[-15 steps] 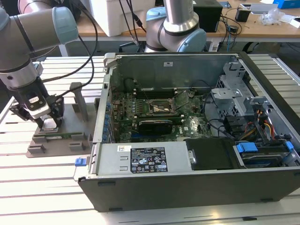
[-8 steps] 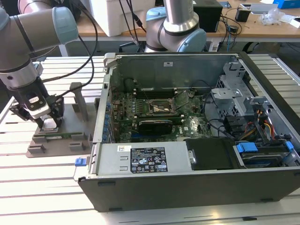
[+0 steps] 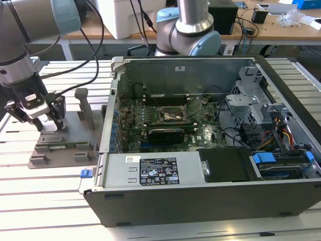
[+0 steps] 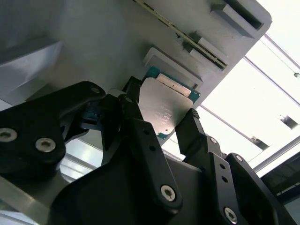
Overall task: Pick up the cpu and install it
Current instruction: 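Pick up the cpu and move it towards the insertion slot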
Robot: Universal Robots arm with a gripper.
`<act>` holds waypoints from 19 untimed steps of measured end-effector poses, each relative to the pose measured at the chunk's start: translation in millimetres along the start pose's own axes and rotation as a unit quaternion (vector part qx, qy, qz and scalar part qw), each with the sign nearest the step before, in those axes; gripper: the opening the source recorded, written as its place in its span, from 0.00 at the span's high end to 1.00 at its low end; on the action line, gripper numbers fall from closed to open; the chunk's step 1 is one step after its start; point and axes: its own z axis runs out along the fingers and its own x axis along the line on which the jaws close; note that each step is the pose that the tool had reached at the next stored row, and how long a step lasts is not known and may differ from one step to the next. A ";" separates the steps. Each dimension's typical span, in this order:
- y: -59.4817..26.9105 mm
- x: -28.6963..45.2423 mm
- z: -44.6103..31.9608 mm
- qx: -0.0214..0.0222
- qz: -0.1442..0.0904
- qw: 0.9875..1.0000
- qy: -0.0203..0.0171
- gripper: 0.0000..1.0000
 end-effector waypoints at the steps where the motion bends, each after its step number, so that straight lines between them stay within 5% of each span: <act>1: 0.0 0.0 -2.4 0.000 0.000 1.000 0.000 0.45; 19: 0.2 -1.2 -53.8 0.000 0.000 1.000 0.000 0.45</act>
